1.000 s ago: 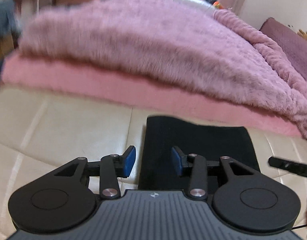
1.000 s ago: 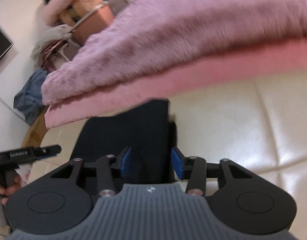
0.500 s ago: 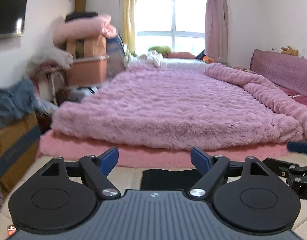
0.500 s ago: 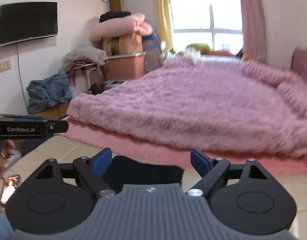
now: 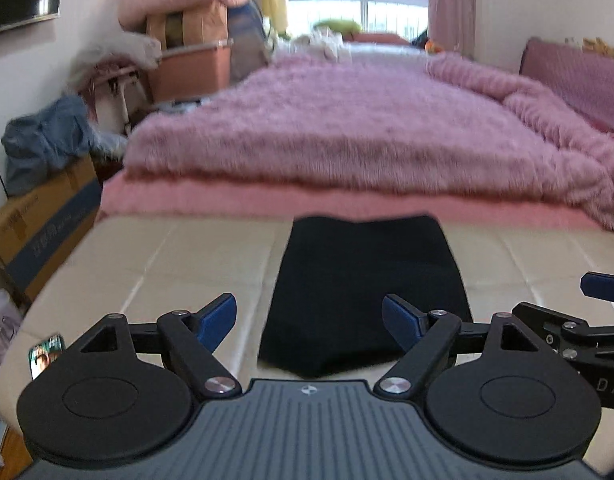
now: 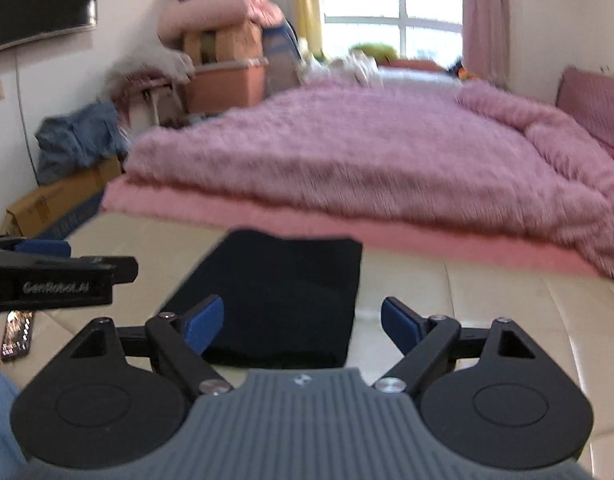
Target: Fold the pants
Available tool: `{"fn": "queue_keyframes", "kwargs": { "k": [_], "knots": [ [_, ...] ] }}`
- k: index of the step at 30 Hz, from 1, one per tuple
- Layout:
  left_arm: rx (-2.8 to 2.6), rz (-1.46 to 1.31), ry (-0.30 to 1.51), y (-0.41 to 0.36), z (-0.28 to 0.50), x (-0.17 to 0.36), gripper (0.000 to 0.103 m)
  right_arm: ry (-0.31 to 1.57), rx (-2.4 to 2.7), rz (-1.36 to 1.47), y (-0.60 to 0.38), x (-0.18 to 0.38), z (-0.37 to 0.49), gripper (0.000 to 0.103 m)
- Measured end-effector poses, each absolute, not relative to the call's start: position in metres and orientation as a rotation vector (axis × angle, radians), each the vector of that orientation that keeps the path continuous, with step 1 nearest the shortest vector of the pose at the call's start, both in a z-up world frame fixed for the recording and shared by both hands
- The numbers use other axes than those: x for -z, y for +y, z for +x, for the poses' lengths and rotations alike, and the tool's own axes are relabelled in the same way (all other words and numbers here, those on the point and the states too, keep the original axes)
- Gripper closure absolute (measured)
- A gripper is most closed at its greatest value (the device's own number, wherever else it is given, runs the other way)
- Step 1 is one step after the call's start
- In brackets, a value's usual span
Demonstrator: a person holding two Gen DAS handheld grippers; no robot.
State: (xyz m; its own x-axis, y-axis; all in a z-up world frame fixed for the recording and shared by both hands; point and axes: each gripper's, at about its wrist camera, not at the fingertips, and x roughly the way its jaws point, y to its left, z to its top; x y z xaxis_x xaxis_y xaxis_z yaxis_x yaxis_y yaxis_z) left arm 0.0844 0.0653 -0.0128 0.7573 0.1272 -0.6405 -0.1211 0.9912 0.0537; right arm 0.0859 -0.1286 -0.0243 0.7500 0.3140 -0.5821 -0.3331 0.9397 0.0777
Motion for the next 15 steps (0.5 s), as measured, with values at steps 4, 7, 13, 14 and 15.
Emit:
{"fn": "queue_keyframes", "kwargs": {
  "k": [4,7,13,14,15],
  "knots": [
    [-0.127,-0.022,0.743,0.067,0.076,0.02,0.006,0.699,-0.345,-0.03,-0.13,0.037,0.085,0.021],
    [-0.131,-0.01,0.768,0.063,0.073,0.027,0.006,0.735,-0.341,-0.027,-0.131,0.045,0.082,0.021],
    [-0.131,-0.003,0.791,0.059,0.07,0.031,0.006,0.777,-0.365,-0.039,-0.127,0.054,0.083,0.021],
    [-0.131,-0.004,0.791,0.059,0.07,0.03,0.006,0.781,-0.366,-0.036,-0.127,0.054,0.083,0.021],
    [-0.131,-0.003,0.789,0.059,0.069,0.03,0.006,0.782,-0.367,-0.033,-0.127,0.053,0.083,0.021]
  ]
}}
